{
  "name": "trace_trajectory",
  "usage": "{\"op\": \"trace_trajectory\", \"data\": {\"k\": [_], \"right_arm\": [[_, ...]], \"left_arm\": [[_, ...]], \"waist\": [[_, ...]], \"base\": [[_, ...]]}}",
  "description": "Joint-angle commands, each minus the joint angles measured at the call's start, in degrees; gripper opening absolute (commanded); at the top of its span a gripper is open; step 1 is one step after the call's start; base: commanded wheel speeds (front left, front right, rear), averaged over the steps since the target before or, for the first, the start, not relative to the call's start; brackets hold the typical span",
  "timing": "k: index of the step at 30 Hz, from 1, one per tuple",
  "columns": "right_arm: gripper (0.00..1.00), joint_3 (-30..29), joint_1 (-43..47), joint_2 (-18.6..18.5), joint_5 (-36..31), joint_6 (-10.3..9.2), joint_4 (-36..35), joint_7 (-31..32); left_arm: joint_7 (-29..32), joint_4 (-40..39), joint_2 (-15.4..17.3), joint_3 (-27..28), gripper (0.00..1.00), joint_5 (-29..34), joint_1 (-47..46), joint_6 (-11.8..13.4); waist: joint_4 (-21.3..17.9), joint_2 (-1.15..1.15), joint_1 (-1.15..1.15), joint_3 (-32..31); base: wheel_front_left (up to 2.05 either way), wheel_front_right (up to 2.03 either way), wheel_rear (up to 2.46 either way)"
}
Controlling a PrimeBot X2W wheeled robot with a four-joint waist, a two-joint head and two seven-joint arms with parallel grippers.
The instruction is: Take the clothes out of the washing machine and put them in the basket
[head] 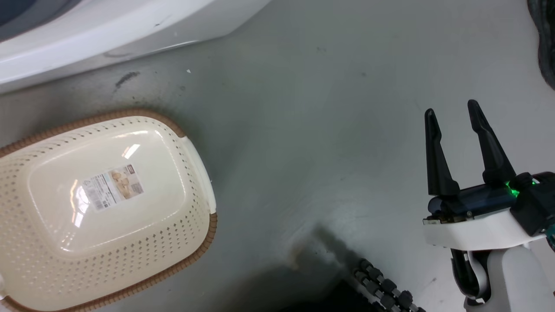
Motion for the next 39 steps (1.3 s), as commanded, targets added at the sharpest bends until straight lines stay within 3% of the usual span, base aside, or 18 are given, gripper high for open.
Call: {"op": "trace_trajectory", "data": {"k": [1, 15, 24, 34, 39], "right_arm": [[1.0, -0.4, -0.97, 0.12, -0.56, -0.06, 0.26, -0.15], [1.0, -5.91, 1.74, 0.07, -3.25, -0.07, 2.87, -0.14], [1.0, -6.74, 5.17, 0.07, -6.38, -0.07, 4.5, -0.14], [1.0, -6.82, 8.66, 0.08, -8.75, -0.07, 5.67, -0.14], [1.0, -7.13, 10.54, 0.07, -9.24, -0.07, 6.07, -0.14]], "left_arm": [[-2.21, 0.71, -1.02, -0.1, 0.0, -0.71, 1.29, 0.04], [-26.6, 6.89, -10.6, -2.83, 0.0, -4.61, 12.2, 0.03], [-39.36, 5.97, -15.43, -5.76, 0.0, -6.62, 23.35, 1.02], [-46.86, 0.95, -18.71, -5.45, 0.0, -9.11, 34.89, 4.12], [-48.26, -6.64, -18.67, -4.22, 0.0, -10.78, 41.66, 6.63]], "waist": [[1.23, 0.0, -0.01, -2.13], [8.06, 0.0, -0.01, -16.97], [12.37, 0.0, -0.01, -27.48], [15.45, 0.0, -0.01, -35.49], [16.9, 0.0, -0.01, -38.97]], "base": [[0.0, 0.0, 0.0], [0.0, 0.0, 0.0], [0.0, 0.0, 0.0], [0.0, 0.0, 0.0], [0.0, 0.0, 0.0]]}}
